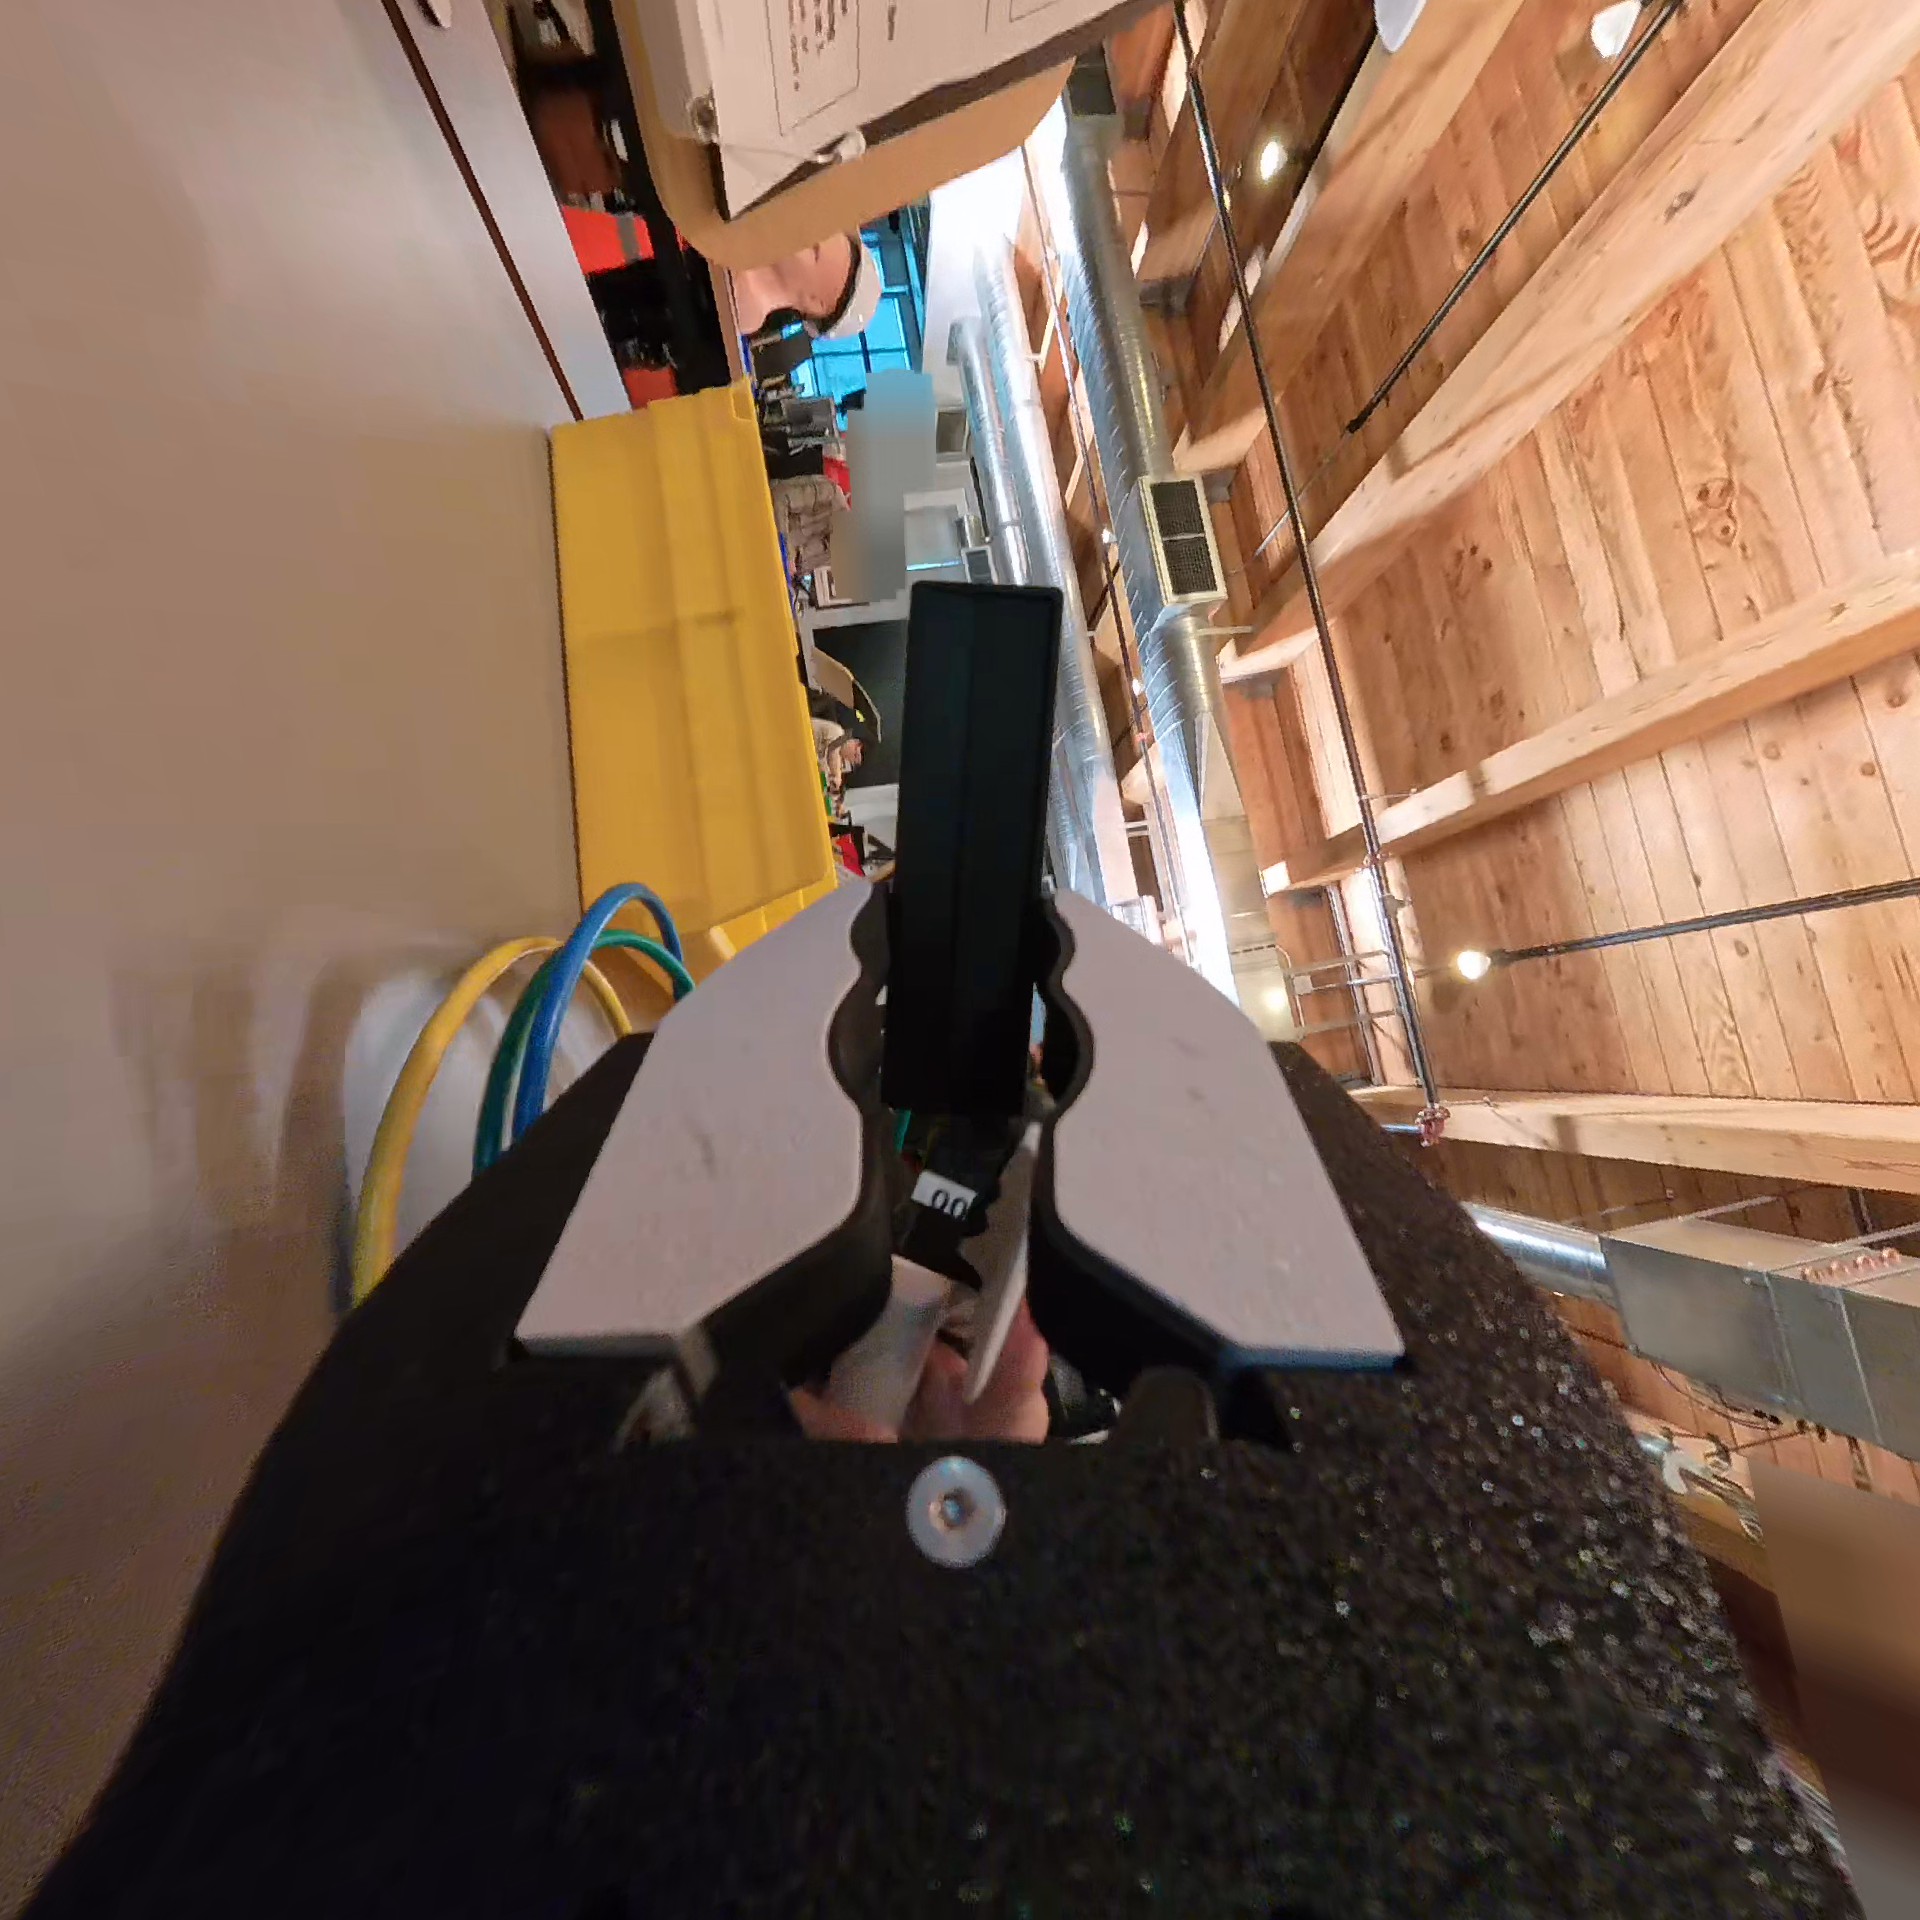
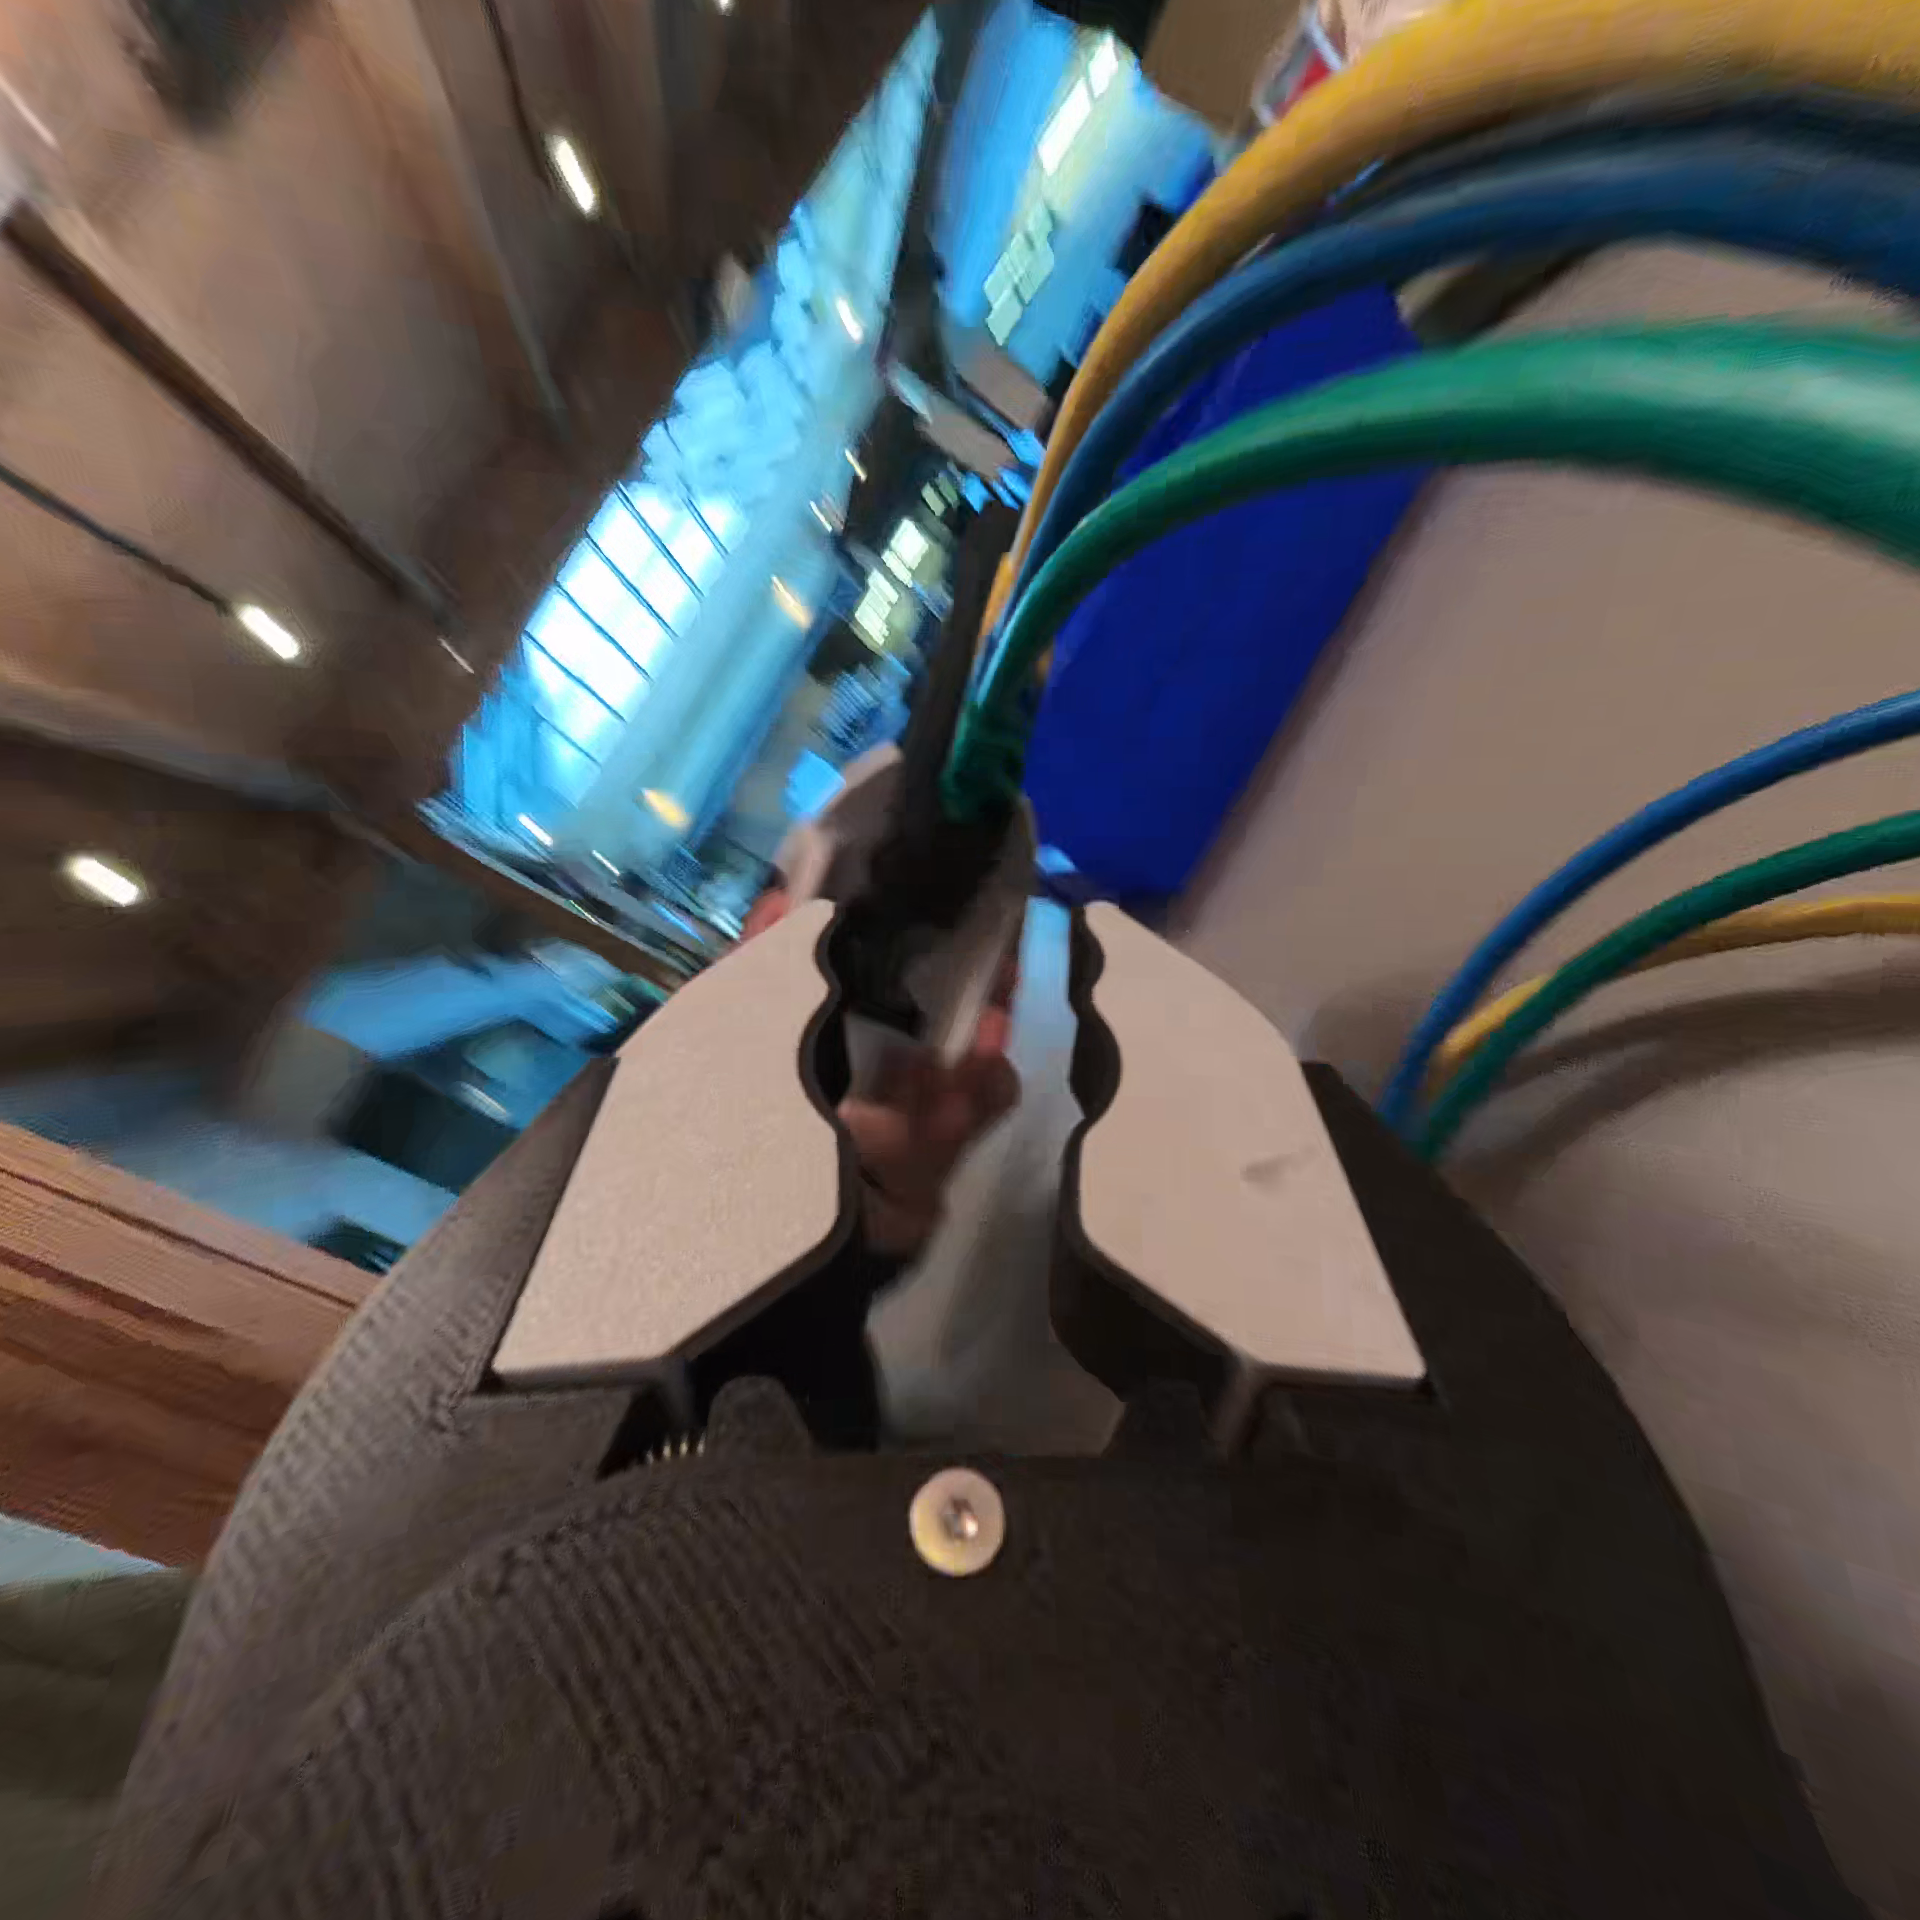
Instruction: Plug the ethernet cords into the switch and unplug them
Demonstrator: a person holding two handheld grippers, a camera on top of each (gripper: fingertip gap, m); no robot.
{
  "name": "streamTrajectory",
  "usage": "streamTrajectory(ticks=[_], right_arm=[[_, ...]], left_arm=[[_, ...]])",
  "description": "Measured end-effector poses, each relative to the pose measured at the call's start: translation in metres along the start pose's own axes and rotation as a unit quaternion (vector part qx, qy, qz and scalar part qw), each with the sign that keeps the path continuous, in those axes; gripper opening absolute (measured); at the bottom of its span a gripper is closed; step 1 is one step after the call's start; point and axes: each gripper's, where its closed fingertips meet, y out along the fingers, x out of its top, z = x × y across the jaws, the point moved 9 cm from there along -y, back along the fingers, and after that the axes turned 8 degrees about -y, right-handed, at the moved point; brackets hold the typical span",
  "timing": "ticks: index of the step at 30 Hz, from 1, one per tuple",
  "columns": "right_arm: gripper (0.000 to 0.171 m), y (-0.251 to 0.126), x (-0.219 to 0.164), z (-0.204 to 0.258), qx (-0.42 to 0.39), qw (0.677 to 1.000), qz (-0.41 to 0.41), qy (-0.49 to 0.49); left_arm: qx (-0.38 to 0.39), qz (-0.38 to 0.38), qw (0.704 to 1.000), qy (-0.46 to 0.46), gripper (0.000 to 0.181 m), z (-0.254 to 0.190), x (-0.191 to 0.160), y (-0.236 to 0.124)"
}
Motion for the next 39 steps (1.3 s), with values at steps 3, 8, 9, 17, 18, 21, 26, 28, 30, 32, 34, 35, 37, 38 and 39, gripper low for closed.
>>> streamTrajectory(ticks=[3, 8, 9, 17, 18, 21, 26, 28, 30, 32, 34, 35, 37, 38, 39], right_arm=[[0.018, 0.007, -0.006, 0.007, 0.03, 0.997, -0.054, 0.053], [0.025, 0.023, -0.019, 0.008, -0.014, 0.998, -0.039, 0.056], [0.02, 0.023, -0.02, 0.007, -0.022, 0.997, -0.05, 0.056], [0.02, 0.02, -0.022, 0.015, -0.054, 0.991, -0.109, 0.064], [0.02, 0.017, -0.021, 0.017, -0.064, 0.99, -0.111, 0.051], [0.045, 0.011, -0.018, 0.014, -0.117, 0.987, -0.105, 0.031], [0.019, 0.019, -0.015, 0.016, -0.043, 0.988, -0.137, 0.061], [0.015, 0.019, -0.015, 0.017, -0.046, 0.988, -0.136, 0.059], [0.015, 0.018, -0.016, 0.017, -0.044, 0.988, -0.133, 0.061], [0.015, 0.016, -0.016, 0.015, -0.037, 0.988, -0.139, 0.065], [0.015, 0.015, -0.016, 0.013, -0.035, 0.986, -0.147, 0.067], [0.014, 0.015, -0.016, 0.012, -0.033, 0.986, -0.149, 0.07], [0.014, 0.015, -0.016, 0.009, -0.029, 0.985, -0.153, 0.072], [0.015, 0.015, -0.016, 0.007, -0.029, 0.986, -0.15, 0.073], [0.015, 0.014, -0.017, 0.005, -0.028, 0.986, -0.147, 0.071]], left_arm=[[-0.01, -0.013, 1.0, -0.006, 0.026, 0.004, 0.0, -0.006], [-0.009, -0.022, 1.0, 0.003, 0.026, 0.009, -0.004, -0.015], [-0.008, -0.021, 1.0, 0.009, 0.026, 0.009, -0.004, -0.016], [-0.007, -0.025, 1.0, 0.013, 0.026, 0.007, -0.01, -0.019], [-0.007, -0.027, 1.0, 0.012, 0.026, 0.006, -0.01, -0.021], [-0.015, -0.027, 0.999, 0.014, 0.026, 0.002, -0.01, -0.022], [-0.023, -0.004, 0.999, 0.038, 0.026, -0.003, -0.021, -0.017], [-0.028, -0.004, 0.999, 0.035, 0.026, -0.002, -0.023, -0.016], [-0.033, -0.006, 0.999, 0.038, 0.026, -0.002, -0.023, -0.016], [-0.036, 0.0, 0.998, 0.044, 0.026, -0.001, -0.023, -0.015], [-0.038, 0.003, 0.998, 0.055, 0.026, -0.001, -0.025, -0.013], [-0.038, 0.002, 0.997, 0.061, 0.026, 0.0, -0.026, -0.013], [-0.04, -0.001, 0.997, 0.072, 0.026, 0.003, -0.027, -0.012], [-0.039, -0.002, 0.996, 0.079, 0.026, 0.004, -0.027, -0.012], [-0.037, -0.004, 0.996, 0.086, 0.026, 0.005, -0.028, -0.011]])
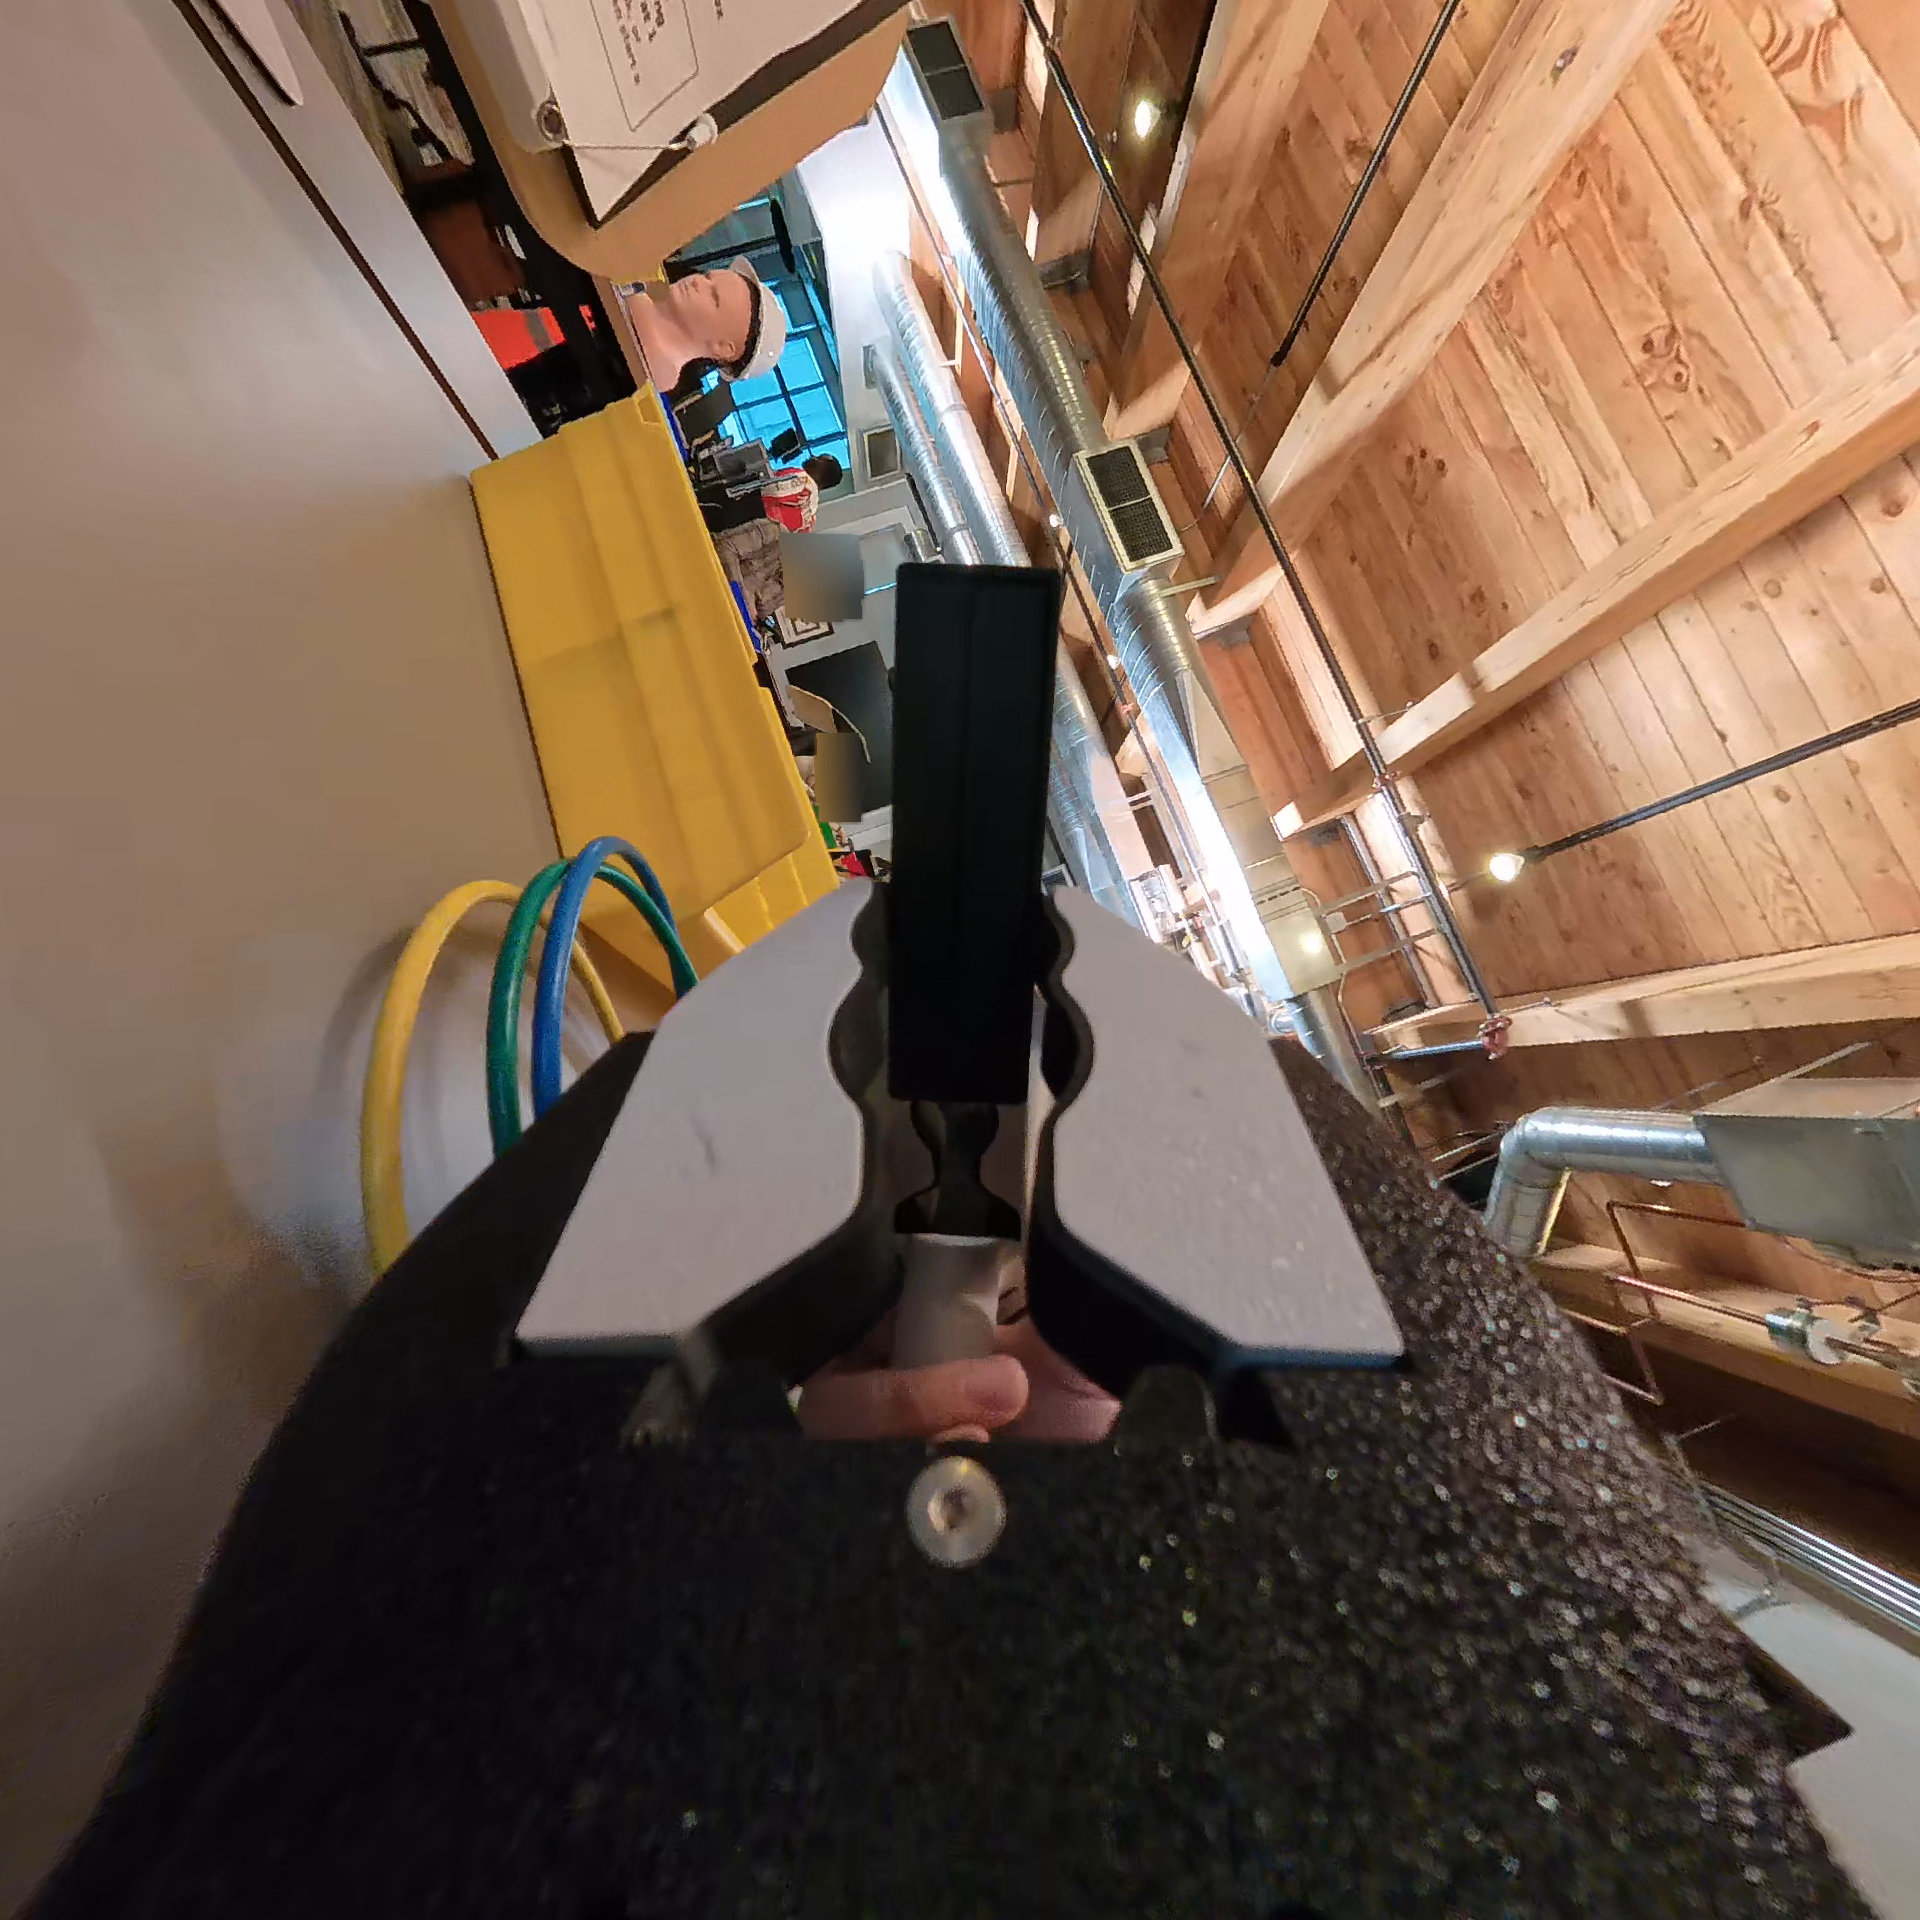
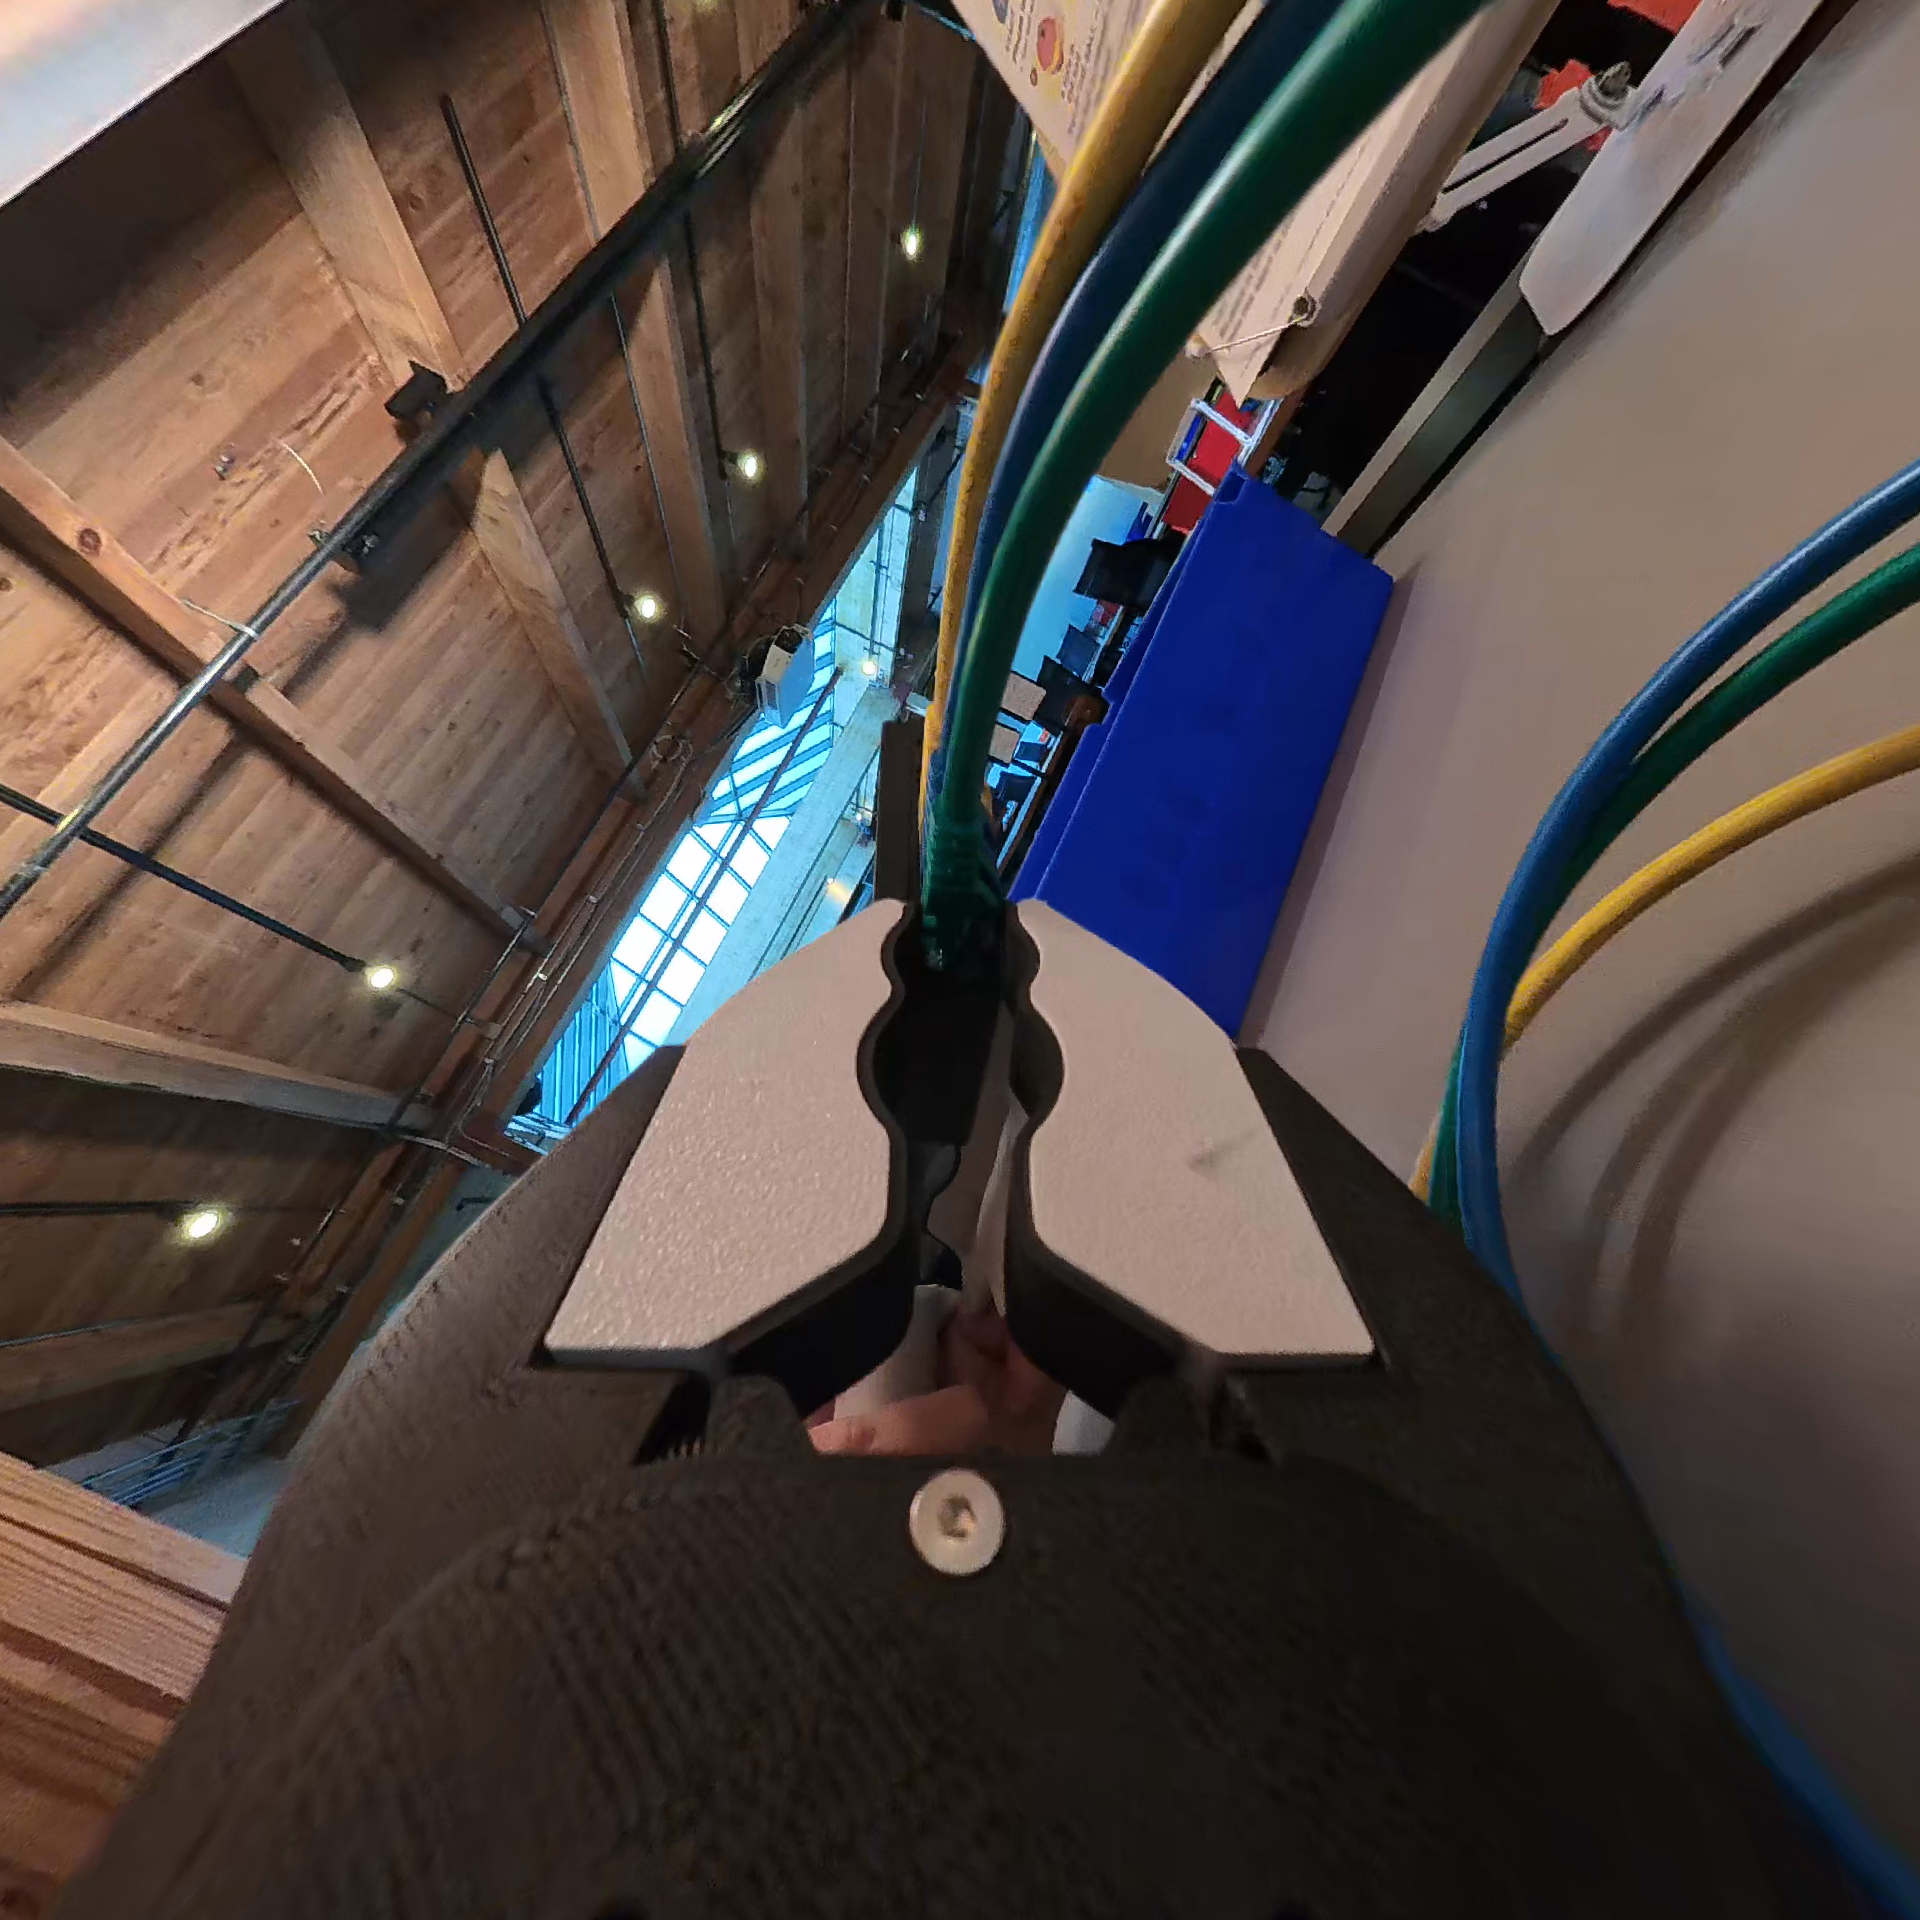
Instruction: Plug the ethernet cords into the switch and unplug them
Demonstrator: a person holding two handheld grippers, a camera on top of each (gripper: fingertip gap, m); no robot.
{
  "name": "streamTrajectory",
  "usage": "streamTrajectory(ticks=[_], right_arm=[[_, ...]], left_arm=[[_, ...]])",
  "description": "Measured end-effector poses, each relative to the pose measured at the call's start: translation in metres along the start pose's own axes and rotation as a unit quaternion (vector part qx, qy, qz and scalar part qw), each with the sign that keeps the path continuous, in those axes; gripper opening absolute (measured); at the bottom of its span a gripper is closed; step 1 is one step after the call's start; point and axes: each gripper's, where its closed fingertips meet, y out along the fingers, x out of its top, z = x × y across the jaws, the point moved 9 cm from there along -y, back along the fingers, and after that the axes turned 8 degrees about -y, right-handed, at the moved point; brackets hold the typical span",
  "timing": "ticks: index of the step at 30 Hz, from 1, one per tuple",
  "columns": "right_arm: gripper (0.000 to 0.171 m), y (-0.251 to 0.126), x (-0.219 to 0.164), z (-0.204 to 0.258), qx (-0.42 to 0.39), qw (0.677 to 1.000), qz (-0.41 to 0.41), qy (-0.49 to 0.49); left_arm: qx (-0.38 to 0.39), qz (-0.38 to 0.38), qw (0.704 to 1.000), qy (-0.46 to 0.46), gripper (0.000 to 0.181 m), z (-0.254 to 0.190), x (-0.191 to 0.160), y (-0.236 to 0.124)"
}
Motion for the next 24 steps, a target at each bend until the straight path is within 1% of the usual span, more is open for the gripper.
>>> streamTrajectory(ticks=[3, 5, 8, 11, 14, 18, 24], right_arm=[[0.014, 0.0, 0.001, -0.003, -0.003, 1.0, 0.002, -0.015], [0.015, 0.001, 0.001, -0.006, 0.002, 1.0, -0.005, -0.005], [0.015, 0.002, 0.001, -0.011, 0.002, 1.0, 0.001, 0.005], [0.015, 0.001, 0.0, -0.016, 0.006, 1.0, 0.014, -0.006], [0.015, 0.001, -0.002, -0.018, 0.019, 1.0, 0.004, 0.017], [0.015, 0.002, -0.001, -0.016, 0.025, 1.0, 0.002, 0.013], [0.015, 0.0, -0.003, -0.02, 0.027, 0.999, 0.005, 0.018]], left_arm=[[0.001, 0.001, 1.0, 0.012, 0.026, 0.003, -0.002, 0.001], [-0.003, 0.005, 1.0, 0.023, 0.026, 0.005, -0.004, 0.001], [0.011, 0.016, 0.999, 0.049, 0.026, 0.007, -0.004, 0.001], [0.023, 0.022, 0.997, 0.075, 0.026, 0.009, -0.001, -0.001], [0.023, 0.035, 0.995, 0.09, 0.026, 0.009, 0.0, -0.001], [0.003, 0.037, 0.996, 0.084, 0.026, 0.01, -0.001, -0.001], [0.014, 0.04, 0.995, 0.095, 0.026, 0.011, -0.003, -0.001]])
